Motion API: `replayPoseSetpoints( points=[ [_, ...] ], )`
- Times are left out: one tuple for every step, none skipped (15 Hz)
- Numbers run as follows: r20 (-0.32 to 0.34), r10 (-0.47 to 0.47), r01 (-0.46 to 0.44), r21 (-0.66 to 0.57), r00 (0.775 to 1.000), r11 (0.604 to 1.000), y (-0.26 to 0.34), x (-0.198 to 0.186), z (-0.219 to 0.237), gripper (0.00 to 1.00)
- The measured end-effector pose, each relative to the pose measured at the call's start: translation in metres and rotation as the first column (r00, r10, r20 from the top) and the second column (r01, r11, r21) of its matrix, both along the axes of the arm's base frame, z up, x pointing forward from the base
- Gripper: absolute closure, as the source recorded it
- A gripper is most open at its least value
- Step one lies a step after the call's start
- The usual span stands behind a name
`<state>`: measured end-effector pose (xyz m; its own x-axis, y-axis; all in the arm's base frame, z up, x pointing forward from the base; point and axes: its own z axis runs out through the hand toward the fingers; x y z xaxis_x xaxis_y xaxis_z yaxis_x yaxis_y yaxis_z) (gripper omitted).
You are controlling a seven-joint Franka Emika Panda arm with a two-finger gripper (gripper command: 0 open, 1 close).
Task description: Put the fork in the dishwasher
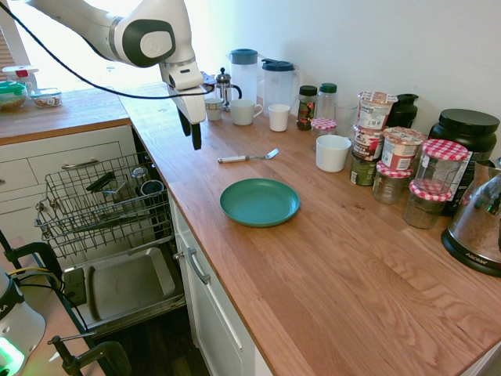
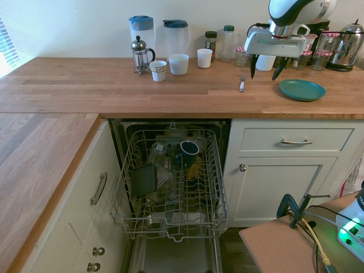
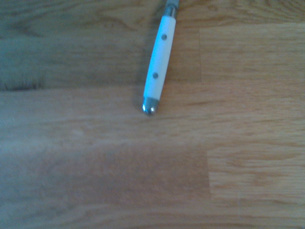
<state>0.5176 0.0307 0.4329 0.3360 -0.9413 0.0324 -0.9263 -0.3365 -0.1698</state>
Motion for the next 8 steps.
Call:
replayPoseSetpoints(
  points=[
    [0.005,-0.055,0.055,0.008,0.998,0.998,0.0,0.011,0.002,0.0],
    [0.012,-0.105,0.105,0.007,0.994,0.994,0.001,0.022,0.002,0.0],
    [0.019,-0.145,0.145,0.003,0.989,0.989,0.002,0.033,0.001,0.0],
    [0.025,-0.189,0.189,-0.005,0.982,0.982,0.003,0.042,-0.001,0.0],
    [0.035,-0.235,0.236,-0.015,0.971,0.972,0.005,0.053,-0.002,0.0],
    [0.046,-0.274,0.276,-0.024,0.961,0.961,0.007,0.063,-0.003,0.0],
    [0.056,-0.308,0.31,-0.028,0.95,0.95,0.008,0.072,-0.004,0.0],
    [0.063,-0.338,0.34,-0.029,0.939,0.94,0.009,0.08,-0.004,0.0]
  ],
)
